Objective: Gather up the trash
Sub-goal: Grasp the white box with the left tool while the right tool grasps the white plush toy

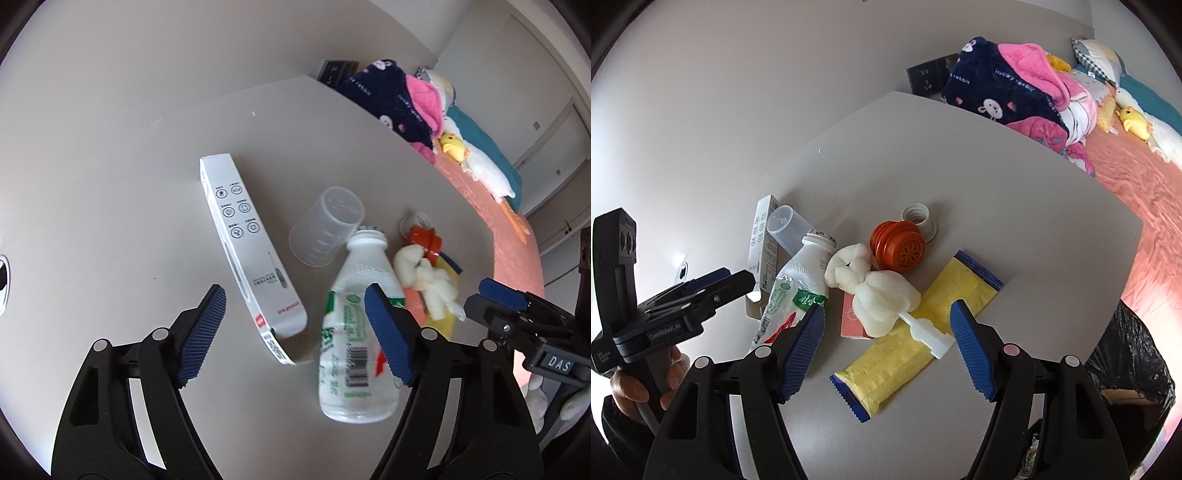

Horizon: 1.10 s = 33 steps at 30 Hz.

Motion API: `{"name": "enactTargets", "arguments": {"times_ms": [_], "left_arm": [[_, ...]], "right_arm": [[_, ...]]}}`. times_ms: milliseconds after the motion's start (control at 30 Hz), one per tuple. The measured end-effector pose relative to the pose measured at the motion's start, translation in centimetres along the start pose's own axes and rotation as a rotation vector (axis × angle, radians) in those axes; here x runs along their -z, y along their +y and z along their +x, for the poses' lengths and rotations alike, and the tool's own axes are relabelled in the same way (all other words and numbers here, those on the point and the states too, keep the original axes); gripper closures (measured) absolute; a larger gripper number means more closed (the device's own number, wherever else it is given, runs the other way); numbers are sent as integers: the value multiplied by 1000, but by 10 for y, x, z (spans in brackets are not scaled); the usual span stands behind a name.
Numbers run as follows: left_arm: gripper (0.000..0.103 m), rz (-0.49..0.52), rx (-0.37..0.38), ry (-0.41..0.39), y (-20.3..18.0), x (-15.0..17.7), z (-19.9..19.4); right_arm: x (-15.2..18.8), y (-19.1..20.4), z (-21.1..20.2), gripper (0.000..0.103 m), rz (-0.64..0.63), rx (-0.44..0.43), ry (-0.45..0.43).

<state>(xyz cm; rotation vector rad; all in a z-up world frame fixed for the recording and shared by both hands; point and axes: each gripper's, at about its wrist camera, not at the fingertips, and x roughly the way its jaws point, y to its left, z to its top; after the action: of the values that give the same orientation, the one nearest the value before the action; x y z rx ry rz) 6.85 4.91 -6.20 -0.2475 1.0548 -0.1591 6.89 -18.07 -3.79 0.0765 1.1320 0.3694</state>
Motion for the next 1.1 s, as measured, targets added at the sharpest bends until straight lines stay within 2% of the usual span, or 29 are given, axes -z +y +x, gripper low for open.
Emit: {"name": "enactTargets", "arguments": {"times_ms": [300, 567, 633, 733, 800, 900, 1100], "left_arm": [[29, -17, -22, 49, 13, -13, 26], [30, -21, -42, 57, 19, -20, 38], [30, -23, -56, 45, 20, -21, 38], [42, -15, -90, 14, 22, -20, 37], [53, -24, -95, 1, 26, -20, 36], [63, -45, -92, -1, 32, -21, 34], [68, -47, -145, 16, 31, -24, 35]], "right_arm": [[-7, 9, 29, 32, -24, 6, 46], [-9, 11, 44, 49, -1, -23, 63], [-8, 12, 44, 57, -6, -32, 58], [-7, 15, 42, 62, -16, -36, 50], [-7, 16, 39, 64, -17, -45, 39], [-5, 19, 32, 64, -21, -56, 26], [-2, 22, 22, 64, -11, -62, 10]]}}
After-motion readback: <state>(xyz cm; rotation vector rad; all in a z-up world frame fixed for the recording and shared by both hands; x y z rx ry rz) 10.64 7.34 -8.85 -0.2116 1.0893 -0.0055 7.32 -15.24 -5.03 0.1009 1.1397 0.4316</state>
